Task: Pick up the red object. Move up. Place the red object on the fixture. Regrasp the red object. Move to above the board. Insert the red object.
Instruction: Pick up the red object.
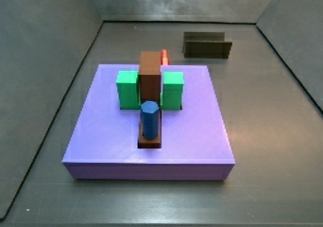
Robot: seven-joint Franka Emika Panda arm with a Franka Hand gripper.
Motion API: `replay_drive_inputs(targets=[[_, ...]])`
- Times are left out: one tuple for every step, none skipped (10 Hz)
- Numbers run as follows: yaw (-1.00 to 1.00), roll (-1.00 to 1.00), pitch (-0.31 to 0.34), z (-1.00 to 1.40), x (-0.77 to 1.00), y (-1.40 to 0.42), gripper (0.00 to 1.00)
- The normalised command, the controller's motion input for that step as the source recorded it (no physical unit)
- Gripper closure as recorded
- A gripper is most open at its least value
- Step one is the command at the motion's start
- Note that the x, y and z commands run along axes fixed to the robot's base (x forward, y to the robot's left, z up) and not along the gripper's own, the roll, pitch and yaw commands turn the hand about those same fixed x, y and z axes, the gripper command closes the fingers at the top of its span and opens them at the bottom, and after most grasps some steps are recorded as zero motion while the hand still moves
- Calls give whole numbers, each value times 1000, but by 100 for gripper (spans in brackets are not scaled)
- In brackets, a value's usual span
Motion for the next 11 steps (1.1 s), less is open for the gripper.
replay_drive_inputs(targets=[[0,50,0,-60,54,-380,0],[0,364,0,0,9,-891,0],[0,359,14,-20,49,-891,0],[0,281,16,-94,100,-943,0],[0,211,0,-226,140,-997,0],[0,159,0,-317,154,-994,0],[0,71,-114,-620,0,-777,0],[0,56,-97,-914,-26,-557,0],[17,16,-16,-1000,0,-303,0],[89,91,0,-1000,0,-157,0],[146,144,-10,-1000,0,-160,0]])
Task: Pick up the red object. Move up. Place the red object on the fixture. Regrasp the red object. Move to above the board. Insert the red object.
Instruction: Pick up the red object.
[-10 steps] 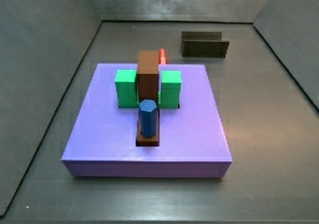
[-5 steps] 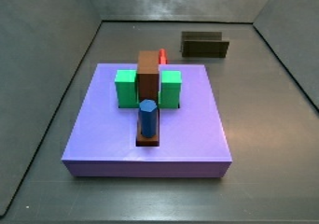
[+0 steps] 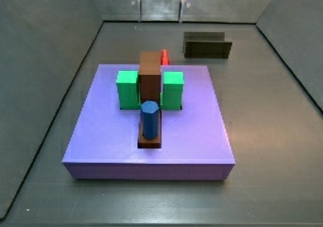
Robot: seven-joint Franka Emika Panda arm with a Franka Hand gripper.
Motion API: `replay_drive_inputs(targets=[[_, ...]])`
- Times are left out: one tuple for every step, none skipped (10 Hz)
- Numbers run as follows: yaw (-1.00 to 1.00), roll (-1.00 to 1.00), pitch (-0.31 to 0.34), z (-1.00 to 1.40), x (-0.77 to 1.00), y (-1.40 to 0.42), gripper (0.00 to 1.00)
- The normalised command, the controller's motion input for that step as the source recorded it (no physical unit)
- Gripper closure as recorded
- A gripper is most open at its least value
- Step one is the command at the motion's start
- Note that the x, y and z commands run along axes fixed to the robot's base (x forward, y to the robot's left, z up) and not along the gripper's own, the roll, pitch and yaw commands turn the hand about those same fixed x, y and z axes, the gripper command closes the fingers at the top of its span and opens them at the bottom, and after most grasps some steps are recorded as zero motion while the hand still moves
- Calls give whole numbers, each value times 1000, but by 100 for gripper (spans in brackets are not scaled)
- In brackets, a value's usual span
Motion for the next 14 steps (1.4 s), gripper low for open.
replay_drive_inputs(targets=[[140,123,-1,-1000,0,-134,0],[0,184,0,-1000,31,-394,0],[0,140,-119,-834,6,-397,0],[0,0,-220,-466,0,-340,0],[0,-11,-224,-740,0,-140,0],[80,-79,-194,-680,134,0,0],[117,-67,-183,-477,211,137,0],[180,0,-143,-397,403,0,0],[166,40,-127,-374,417,-29,0],[97,41,-131,-323,260,-86,0],[34,23,-61,-151,149,-14,0],[17,0,-16,51,0,17,0],[0,0,0,40,-189,46,0],[-71,6,0,0,-106,0,0]])
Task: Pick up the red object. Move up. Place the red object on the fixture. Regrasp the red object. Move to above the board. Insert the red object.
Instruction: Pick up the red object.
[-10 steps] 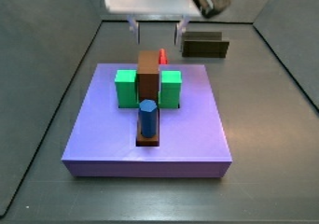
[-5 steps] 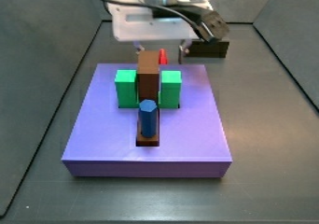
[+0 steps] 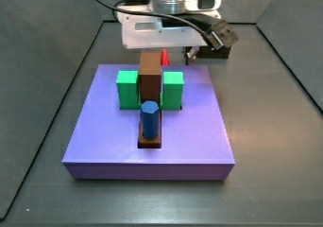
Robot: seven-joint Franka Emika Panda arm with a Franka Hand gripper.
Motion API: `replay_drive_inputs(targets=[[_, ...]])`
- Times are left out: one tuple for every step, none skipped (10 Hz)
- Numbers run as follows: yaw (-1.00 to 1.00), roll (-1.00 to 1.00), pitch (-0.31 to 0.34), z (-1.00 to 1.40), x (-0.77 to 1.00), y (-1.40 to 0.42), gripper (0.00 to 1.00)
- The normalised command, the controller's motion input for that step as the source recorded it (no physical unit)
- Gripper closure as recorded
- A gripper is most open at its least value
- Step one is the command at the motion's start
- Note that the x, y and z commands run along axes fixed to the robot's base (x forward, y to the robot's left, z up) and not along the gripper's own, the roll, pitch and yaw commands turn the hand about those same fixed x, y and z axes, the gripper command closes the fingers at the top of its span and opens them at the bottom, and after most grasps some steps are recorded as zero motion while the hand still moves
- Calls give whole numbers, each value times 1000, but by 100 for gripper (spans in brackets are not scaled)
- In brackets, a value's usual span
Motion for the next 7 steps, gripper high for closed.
replay_drive_inputs(targets=[[-123,64,0,-14,-49,0,0],[-134,99,0,-100,-106,0,0],[-106,123,0,-157,-94,0,0],[-106,126,0,-151,-51,0,0],[-97,73,0,-134,-91,3,0],[-66,47,0,-29,0,0,0],[-40,46,0,0,0,0,0]])
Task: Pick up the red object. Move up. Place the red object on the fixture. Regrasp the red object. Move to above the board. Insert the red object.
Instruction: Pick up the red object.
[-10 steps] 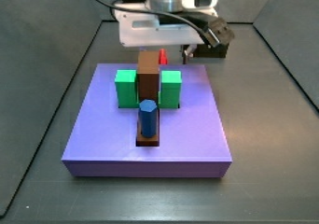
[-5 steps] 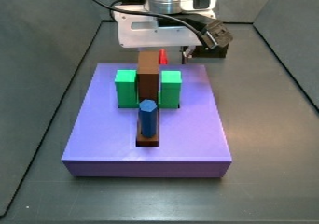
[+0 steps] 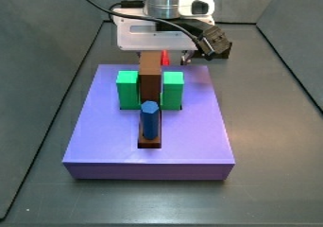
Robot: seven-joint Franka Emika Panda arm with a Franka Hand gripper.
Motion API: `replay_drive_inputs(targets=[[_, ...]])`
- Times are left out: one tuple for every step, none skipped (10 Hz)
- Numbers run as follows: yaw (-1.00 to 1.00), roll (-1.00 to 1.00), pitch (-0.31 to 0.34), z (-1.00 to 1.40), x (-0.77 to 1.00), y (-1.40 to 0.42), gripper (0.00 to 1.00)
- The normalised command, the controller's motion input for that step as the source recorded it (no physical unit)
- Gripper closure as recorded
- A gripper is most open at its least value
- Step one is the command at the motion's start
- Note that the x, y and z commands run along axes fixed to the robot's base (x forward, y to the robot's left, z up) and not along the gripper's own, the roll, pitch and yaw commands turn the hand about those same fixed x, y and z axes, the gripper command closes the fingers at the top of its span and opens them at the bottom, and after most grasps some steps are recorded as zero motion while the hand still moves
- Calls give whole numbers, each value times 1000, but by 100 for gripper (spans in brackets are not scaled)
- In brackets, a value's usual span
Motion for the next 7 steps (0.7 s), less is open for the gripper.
replay_drive_inputs(targets=[[-23,30,0,0,0,0,0],[0,7,0,0,0,0,0],[0,17,0,0,0,0,0],[0,0,0,0,0,0,0],[0,0,0,0,0,0,100],[0,0,0,0,0,0,100],[0,0,0,0,0,0,100]])
